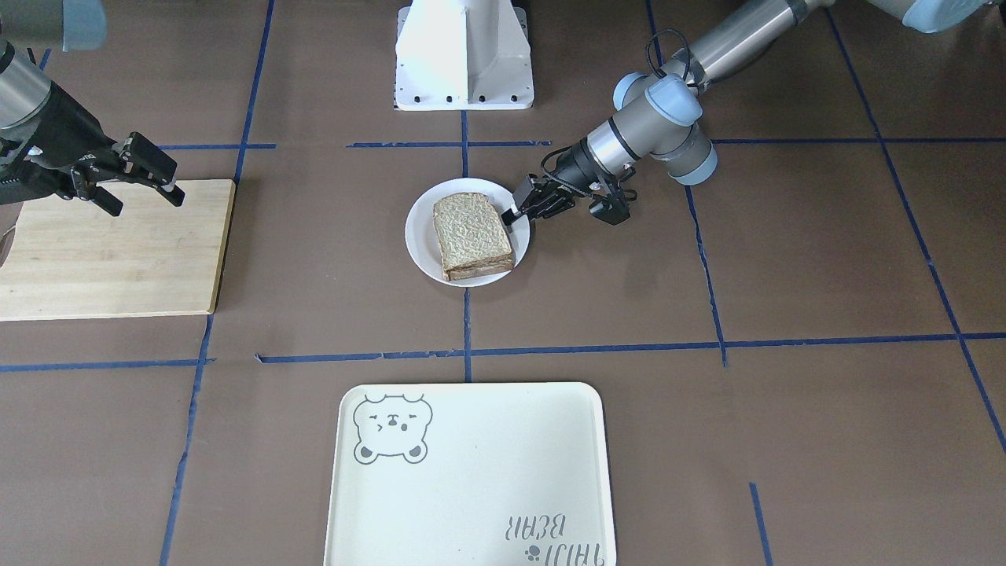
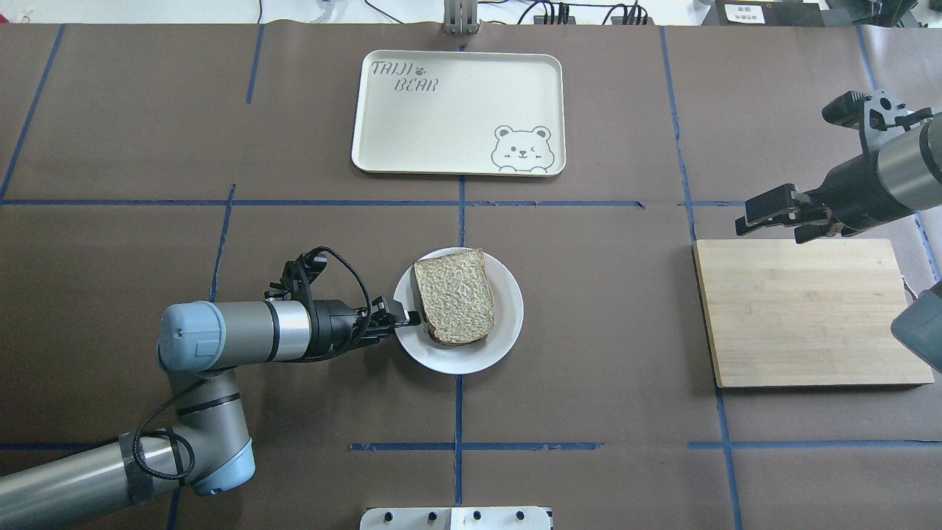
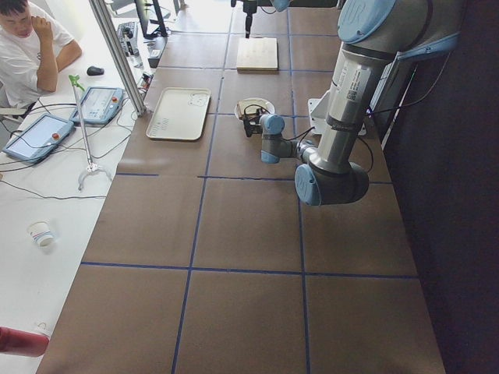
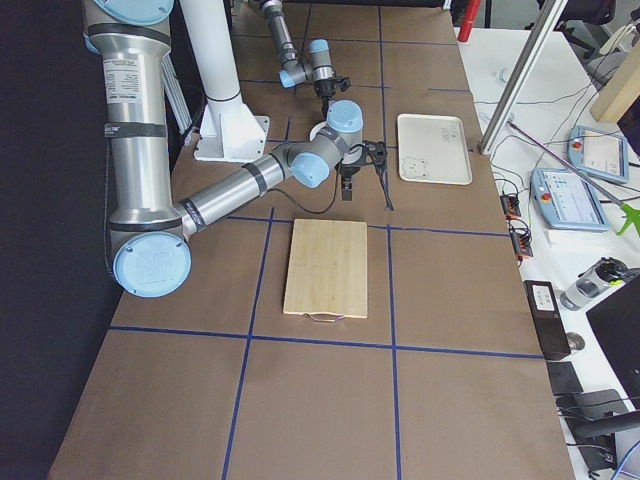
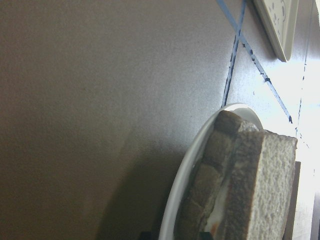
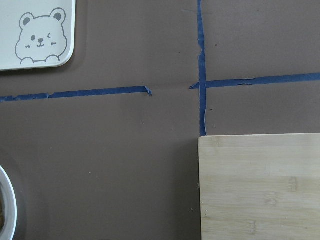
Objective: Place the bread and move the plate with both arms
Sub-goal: 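Grip the rim of the white plate with the left gripper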
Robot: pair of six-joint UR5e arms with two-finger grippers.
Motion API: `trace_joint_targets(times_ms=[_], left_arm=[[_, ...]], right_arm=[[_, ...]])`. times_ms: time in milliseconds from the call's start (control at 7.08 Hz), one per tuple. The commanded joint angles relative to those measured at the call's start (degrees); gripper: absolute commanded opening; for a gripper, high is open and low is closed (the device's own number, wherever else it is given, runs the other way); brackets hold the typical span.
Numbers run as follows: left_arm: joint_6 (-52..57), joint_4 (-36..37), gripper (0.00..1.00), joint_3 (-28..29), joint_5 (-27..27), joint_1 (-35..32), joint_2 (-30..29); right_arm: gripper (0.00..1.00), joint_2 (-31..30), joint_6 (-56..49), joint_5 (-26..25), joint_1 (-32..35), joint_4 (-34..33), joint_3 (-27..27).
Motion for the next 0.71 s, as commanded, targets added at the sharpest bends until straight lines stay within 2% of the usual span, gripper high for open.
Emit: trace_joint_targets(times_ms=[0,565], left_arm=[[-0.1,-0.1,0.08,-0.4,0.0,0.0,0.0],[-0.5,-5.2,0.04,-0.7,0.1,-0.1,0.1]], right_arm=[[1.00,0.0,0.0,0.0,0.0,0.0,0.0],[1.00,0.1,0.0,0.0,0.0,0.0,0.0]])
